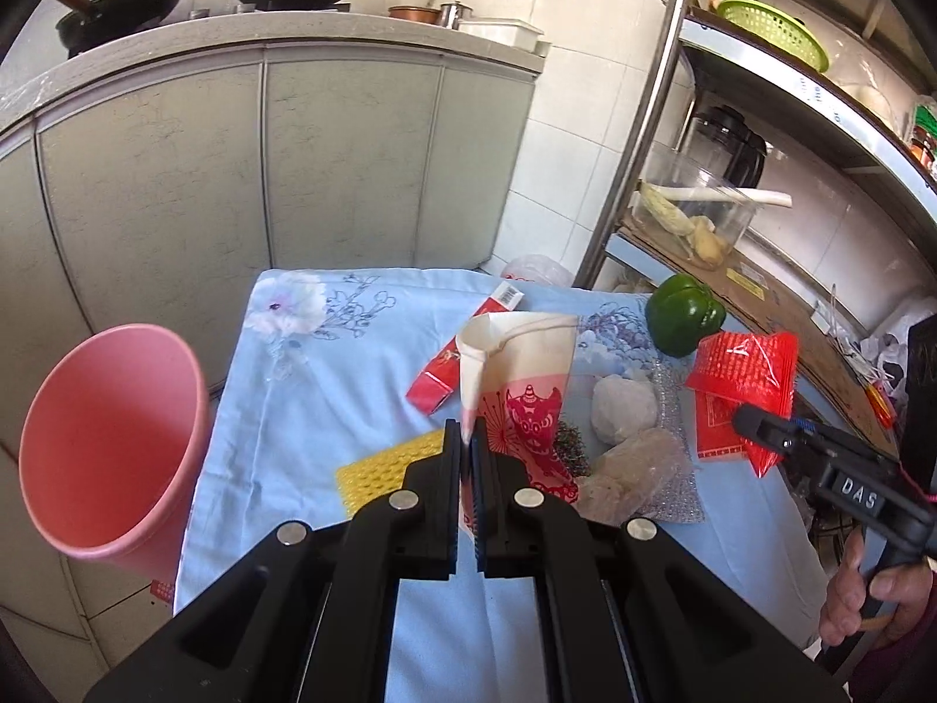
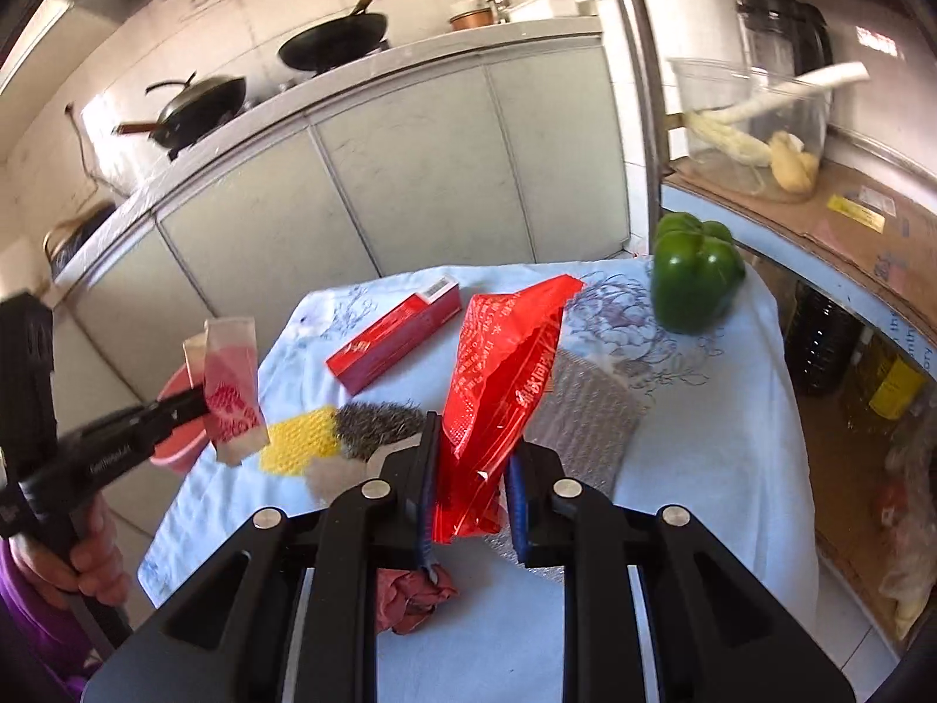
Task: Collect trash
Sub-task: 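Lift the paper cup with the left tool while the right tool carries the red bag toward the bin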
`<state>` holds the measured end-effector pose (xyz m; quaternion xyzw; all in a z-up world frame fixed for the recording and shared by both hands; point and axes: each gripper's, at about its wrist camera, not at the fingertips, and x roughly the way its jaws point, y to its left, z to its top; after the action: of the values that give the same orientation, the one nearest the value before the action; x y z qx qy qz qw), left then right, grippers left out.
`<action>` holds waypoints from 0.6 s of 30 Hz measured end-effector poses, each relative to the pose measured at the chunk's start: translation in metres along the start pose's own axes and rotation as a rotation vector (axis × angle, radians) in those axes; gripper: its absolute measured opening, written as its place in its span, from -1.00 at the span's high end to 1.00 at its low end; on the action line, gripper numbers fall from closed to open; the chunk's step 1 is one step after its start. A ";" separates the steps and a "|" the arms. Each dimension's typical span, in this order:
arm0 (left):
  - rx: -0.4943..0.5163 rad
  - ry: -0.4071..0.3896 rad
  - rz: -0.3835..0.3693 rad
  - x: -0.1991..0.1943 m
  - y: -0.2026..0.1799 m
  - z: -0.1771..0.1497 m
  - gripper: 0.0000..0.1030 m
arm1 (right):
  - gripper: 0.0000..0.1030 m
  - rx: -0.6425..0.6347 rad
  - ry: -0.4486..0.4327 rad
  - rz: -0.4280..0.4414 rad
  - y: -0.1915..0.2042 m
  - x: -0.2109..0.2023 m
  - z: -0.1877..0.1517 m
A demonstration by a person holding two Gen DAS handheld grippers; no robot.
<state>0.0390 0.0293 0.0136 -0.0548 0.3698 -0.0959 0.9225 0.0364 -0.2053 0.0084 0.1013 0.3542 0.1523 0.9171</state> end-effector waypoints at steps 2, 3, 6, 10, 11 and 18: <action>-0.005 0.000 0.017 -0.001 0.001 -0.002 0.94 | 0.60 -0.008 0.007 0.003 0.005 0.002 -0.003; -0.008 0.003 0.025 -0.001 0.001 -0.003 0.94 | 0.60 -0.016 0.008 0.003 0.007 0.002 -0.005; -0.016 0.001 0.056 -0.001 0.001 -0.005 0.94 | 0.60 -0.051 0.001 -0.010 0.015 0.002 -0.008; -0.030 -0.005 0.070 -0.003 0.002 -0.005 0.94 | 0.60 -0.099 -0.003 -0.019 0.025 0.004 -0.009; -0.029 -0.009 0.075 -0.004 0.003 -0.005 0.94 | 0.60 -0.114 -0.001 -0.022 0.029 0.005 -0.009; -0.038 -0.030 0.093 -0.007 0.005 -0.005 0.94 | 0.60 -0.165 -0.007 -0.030 0.046 0.008 -0.008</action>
<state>0.0307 0.0358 0.0139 -0.0562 0.3599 -0.0450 0.9302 0.0268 -0.1591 0.0107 0.0207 0.3390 0.1669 0.9256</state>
